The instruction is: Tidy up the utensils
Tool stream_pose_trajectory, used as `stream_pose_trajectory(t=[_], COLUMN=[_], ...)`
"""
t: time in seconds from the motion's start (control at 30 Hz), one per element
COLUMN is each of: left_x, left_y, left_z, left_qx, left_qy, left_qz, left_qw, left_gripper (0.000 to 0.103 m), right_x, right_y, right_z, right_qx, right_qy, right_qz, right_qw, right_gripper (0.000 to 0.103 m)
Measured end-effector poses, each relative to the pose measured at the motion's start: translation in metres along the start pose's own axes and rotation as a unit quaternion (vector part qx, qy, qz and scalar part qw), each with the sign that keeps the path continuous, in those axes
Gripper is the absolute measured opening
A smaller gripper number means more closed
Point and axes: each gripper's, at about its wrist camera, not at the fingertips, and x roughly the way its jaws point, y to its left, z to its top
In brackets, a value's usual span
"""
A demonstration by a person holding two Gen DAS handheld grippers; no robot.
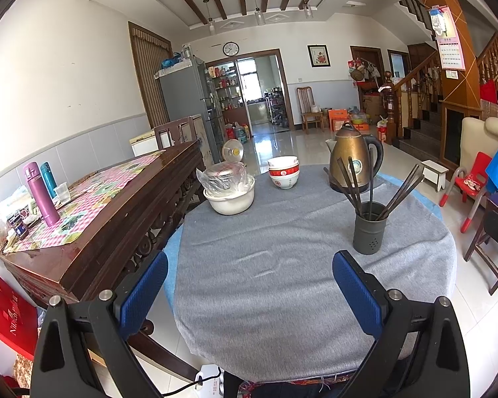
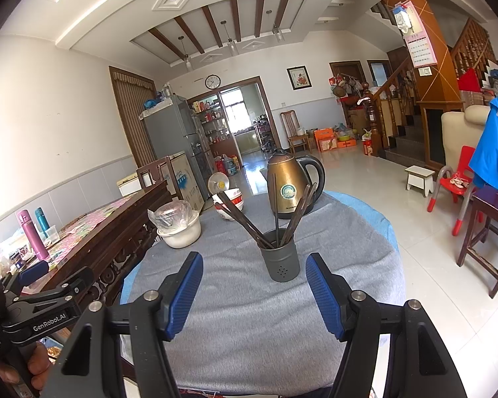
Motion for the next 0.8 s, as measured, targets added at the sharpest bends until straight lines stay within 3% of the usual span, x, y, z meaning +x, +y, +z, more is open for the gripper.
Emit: stream_pose_trajectory(t=[0.8], left_x=[0.0000], left_y=[-0.0012], left_z=[-0.0043], left_qx=[0.000], left_qy=[0.001], left_qz=[-0.003], left_qw=[1.0000], left_gripper=[0.099], right_x=[0.0014], right_y=[-0.0008], right_z=[0.0000], right_qx=[0.000], right_qy=[0.000], right_qz=[-0.001], right_qw=[1.000], right_gripper=[0.068])
